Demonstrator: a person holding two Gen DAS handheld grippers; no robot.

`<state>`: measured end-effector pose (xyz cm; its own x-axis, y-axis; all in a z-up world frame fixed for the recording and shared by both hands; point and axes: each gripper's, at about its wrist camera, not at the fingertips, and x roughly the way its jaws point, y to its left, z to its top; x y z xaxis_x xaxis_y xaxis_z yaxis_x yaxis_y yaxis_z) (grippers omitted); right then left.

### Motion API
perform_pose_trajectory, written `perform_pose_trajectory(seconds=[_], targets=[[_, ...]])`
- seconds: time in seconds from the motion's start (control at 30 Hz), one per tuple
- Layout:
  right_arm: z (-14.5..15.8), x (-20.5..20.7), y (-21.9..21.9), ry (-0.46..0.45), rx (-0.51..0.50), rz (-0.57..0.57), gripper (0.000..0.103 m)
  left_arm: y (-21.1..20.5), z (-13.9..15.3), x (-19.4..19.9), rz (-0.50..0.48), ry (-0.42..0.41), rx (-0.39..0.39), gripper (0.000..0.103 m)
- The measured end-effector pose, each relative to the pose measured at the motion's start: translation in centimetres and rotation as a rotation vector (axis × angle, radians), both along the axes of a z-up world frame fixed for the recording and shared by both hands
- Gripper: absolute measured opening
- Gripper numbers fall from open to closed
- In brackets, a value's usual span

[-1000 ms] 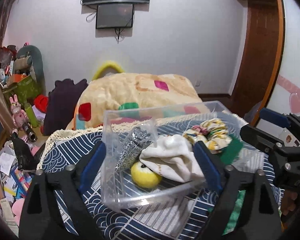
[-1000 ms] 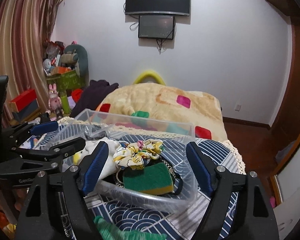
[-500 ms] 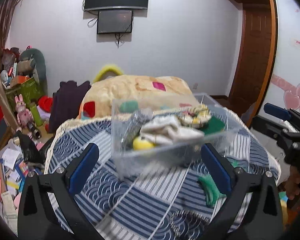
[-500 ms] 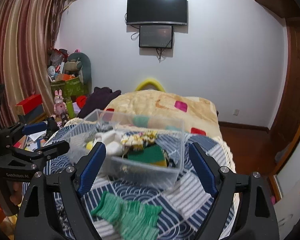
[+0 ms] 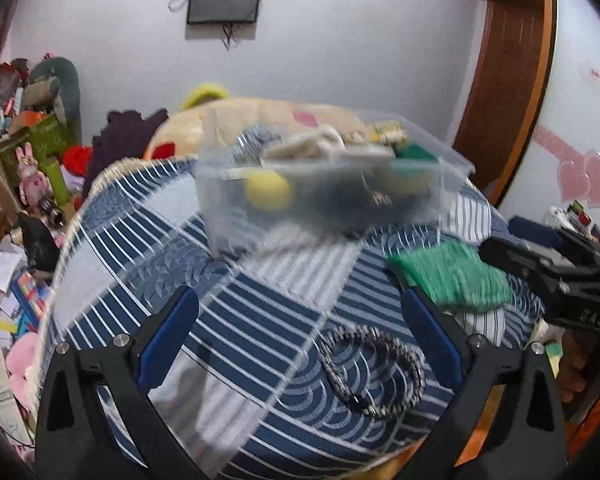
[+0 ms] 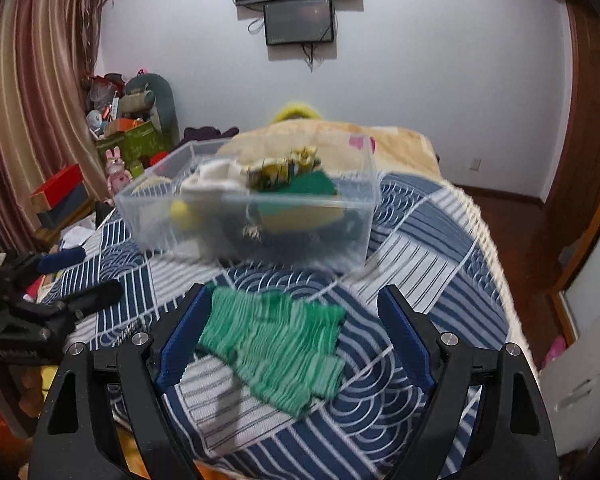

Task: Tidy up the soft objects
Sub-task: 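Grasp the beaded bracelet with the left tool while the right tool grasps the green knit glove, then drop the bracelet into the box with the left tool while the right tool places the glove inside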

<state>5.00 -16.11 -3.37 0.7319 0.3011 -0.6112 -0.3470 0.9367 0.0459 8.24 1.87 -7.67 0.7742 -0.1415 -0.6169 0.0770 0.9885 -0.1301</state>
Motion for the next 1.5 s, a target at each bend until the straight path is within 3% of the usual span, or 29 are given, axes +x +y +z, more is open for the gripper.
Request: perform_pose_trajectory(seconds=[0.2, 0.27, 0.33, 0.43, 0.53, 0.57, 0.63, 0.87, 0.9, 0.93, 1.1, 1.5], targets=[[-1.7, 0.5, 0.1, 0.050, -0.008, 0.000, 0.083, -1.9, -2.1, -0.7, -0.051, 0.043, 0.009, 0.103], [-2.1, 0.5, 0.3, 0.062, -0.015, 0.005, 0.083, -2.5, -2.5, -0.7, -0.067, 0.053, 0.020, 0.098], [-2.5, 0.4, 0.5, 0.072, -0.028, 0.014, 0.083, -2.9, -3.0, -0.6, -0.070, 0.069, 0.023, 0.083], [-3.3, 0.4, 0.9, 0.089, -0.042, 0.027, 0.083, -2.9, -3.7, -0.1, -0.087, 0.109, -0.007, 0.075], [-3.8, 0.7, 0.8, 0.098, -0.033, 0.019, 0.082, -3.0, -3.8, -0.4, -0.075, 0.085, 0.006, 0.063], [-3.8, 0.8, 0.7, 0.101, -0.030, 0.017, 0.080, -3.0, -3.8, -0.5, -0.075, 0.079, 0.009, 0.062], [-4.0, 0.9, 0.6, 0.108, -0.023, 0.022, 0.064, -3.1, -3.8, -0.7, -0.075, 0.069, 0.015, 0.055], [-3.6, 0.4, 0.6, 0.086, -0.028, 0.047, 0.037, -2.7, -3.9, -0.7, -0.065, 0.054, 0.017, 0.037], [-3.6, 0.4, 0.6, 0.084, -0.029, 0.051, 0.031, -2.6, -3.9, -0.7, -0.062, 0.052, 0.017, 0.035], [-3.5, 0.2, 0.6, 0.081, -0.029, 0.060, 0.019, -2.5, -3.8, -0.7, -0.062, 0.051, 0.018, 0.032], [-3.4, 0.0, 0.9, 0.076, -0.030, 0.075, 0.015, -2.0, -3.8, -0.4, -0.053, 0.057, 0.004, 0.023], [-1.5, -0.1, 0.8, 0.044, 0.013, 0.080, 0.012, -0.5, -3.1, 0.4, -0.022, 0.060, -0.029, 0.014]])
